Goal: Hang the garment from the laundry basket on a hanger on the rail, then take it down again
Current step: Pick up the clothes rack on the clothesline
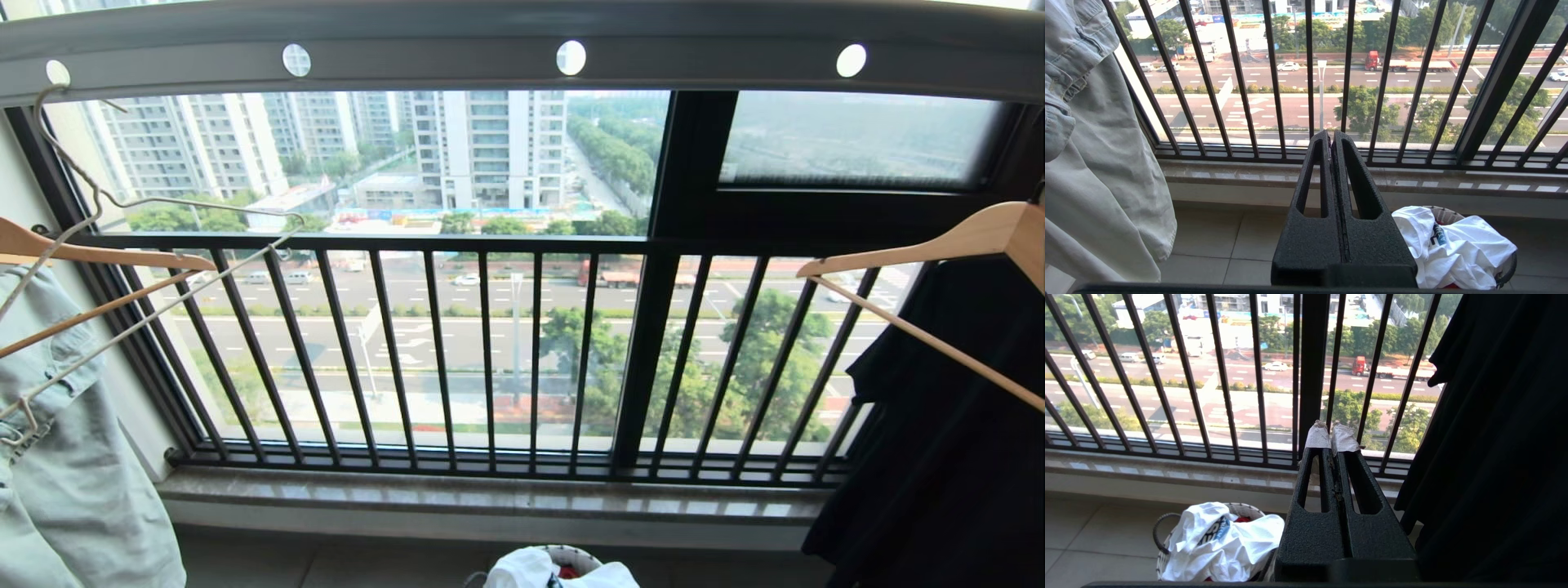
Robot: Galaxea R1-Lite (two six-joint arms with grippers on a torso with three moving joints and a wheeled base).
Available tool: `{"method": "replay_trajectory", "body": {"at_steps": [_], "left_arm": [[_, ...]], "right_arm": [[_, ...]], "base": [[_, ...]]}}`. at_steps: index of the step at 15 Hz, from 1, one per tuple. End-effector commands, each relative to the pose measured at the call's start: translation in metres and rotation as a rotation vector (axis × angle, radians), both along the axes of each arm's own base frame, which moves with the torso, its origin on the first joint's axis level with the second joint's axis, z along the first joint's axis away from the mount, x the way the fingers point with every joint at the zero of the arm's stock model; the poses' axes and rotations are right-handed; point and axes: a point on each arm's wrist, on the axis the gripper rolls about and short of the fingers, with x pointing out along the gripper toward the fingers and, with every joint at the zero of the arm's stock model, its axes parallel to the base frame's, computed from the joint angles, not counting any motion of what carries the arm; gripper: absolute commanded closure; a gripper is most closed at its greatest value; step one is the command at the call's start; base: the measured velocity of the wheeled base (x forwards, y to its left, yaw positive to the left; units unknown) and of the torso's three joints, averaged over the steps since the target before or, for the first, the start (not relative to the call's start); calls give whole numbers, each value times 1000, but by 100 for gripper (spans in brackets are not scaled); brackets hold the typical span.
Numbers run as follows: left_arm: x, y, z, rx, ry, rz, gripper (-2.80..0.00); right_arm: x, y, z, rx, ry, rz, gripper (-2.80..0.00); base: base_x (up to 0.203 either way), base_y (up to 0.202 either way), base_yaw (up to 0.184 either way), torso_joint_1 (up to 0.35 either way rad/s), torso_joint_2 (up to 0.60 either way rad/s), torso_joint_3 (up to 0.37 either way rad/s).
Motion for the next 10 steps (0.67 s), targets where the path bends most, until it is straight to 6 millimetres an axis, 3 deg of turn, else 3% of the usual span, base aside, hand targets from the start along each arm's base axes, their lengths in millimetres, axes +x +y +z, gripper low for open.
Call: {"method": "replay_trajectory", "body": {"at_steps": [1, 5, 10], "left_arm": [[0, 0, 0, -1, 0, 1, 0], [-1, 0, 5, -3, -29, 3, 0], [1, 0, 49, -11, -54, 11, 0]], "right_arm": [[0, 0, 0, 0, -1, 1, 0], [0, 0, 0, 0, 2, 1, 0], [0, 0, 0, 0, 1, 1, 0]], "base": [[0, 0, 0, 0, 0, 0], [0, 0, 0, 0, 0, 0], [0, 0, 0, 0, 0, 0]]}}
